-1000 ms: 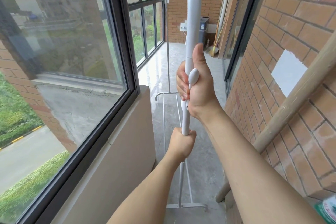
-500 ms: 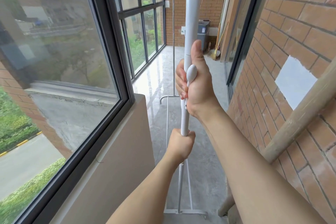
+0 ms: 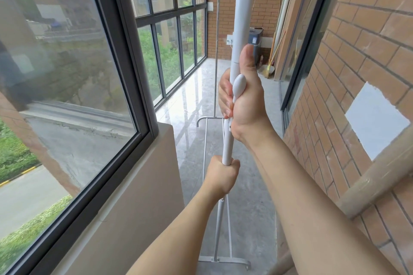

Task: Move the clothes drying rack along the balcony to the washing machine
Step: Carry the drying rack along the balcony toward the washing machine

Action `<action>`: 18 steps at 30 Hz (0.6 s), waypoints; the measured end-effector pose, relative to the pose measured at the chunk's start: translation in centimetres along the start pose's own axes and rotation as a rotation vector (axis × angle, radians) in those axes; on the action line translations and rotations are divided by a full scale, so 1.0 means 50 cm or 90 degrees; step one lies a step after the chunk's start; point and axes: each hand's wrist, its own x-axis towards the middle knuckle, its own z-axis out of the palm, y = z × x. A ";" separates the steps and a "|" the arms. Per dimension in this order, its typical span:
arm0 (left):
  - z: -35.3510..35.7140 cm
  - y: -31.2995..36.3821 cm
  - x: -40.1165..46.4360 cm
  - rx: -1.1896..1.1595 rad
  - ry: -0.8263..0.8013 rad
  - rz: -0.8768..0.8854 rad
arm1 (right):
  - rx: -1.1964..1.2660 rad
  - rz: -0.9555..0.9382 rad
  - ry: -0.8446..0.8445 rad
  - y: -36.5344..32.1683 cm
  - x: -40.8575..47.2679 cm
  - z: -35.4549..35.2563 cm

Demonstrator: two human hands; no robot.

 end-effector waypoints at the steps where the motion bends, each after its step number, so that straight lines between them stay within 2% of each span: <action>1: -0.002 0.001 0.014 0.000 0.001 0.003 | 0.005 0.000 0.003 0.004 0.013 -0.002; 11: -0.055 -0.003 0.164 0.009 -0.003 -0.002 | 0.002 0.002 0.015 0.052 0.151 0.011; 18: -0.042 0.007 0.258 -0.008 -0.003 -0.007 | -0.001 0.006 0.017 0.075 0.241 -0.013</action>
